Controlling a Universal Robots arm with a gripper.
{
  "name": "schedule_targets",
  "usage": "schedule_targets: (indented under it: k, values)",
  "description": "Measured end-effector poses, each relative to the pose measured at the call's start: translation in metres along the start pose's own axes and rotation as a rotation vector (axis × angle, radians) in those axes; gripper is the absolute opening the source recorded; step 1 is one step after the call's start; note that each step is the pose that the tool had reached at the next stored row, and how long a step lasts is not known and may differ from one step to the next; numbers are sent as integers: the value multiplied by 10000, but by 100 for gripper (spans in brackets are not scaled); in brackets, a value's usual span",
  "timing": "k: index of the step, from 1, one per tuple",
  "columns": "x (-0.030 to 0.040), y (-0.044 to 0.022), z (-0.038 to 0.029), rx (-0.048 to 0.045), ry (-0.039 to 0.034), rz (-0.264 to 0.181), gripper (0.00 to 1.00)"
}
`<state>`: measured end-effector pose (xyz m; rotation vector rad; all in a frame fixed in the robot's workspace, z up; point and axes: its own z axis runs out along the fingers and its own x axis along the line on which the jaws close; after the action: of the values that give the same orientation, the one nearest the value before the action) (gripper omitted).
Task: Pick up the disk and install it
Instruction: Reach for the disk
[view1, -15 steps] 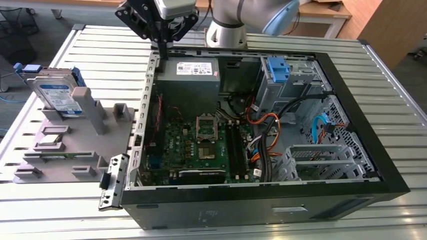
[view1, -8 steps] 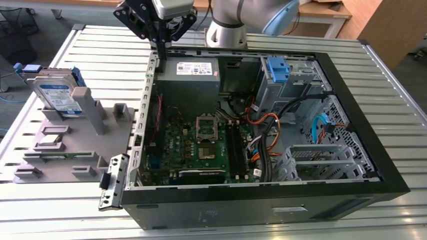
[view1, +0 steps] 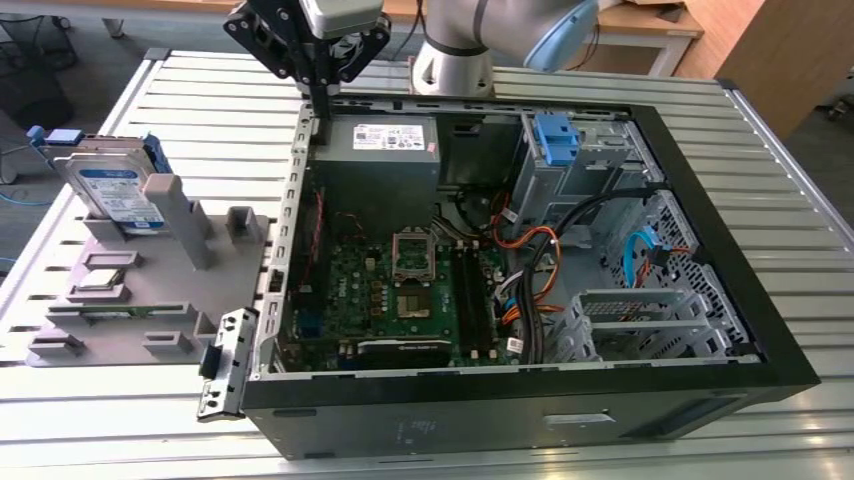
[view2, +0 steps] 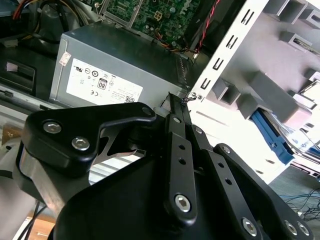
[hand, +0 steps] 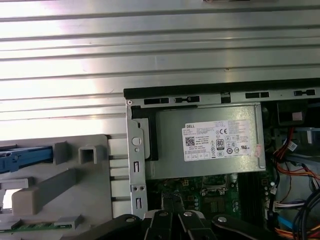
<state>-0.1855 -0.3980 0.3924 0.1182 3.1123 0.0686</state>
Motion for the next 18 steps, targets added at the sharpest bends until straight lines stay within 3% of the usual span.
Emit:
schedule_targets:
  k: [18]
  values:
    - [78, -5, 0, 2, 2, 0, 11]
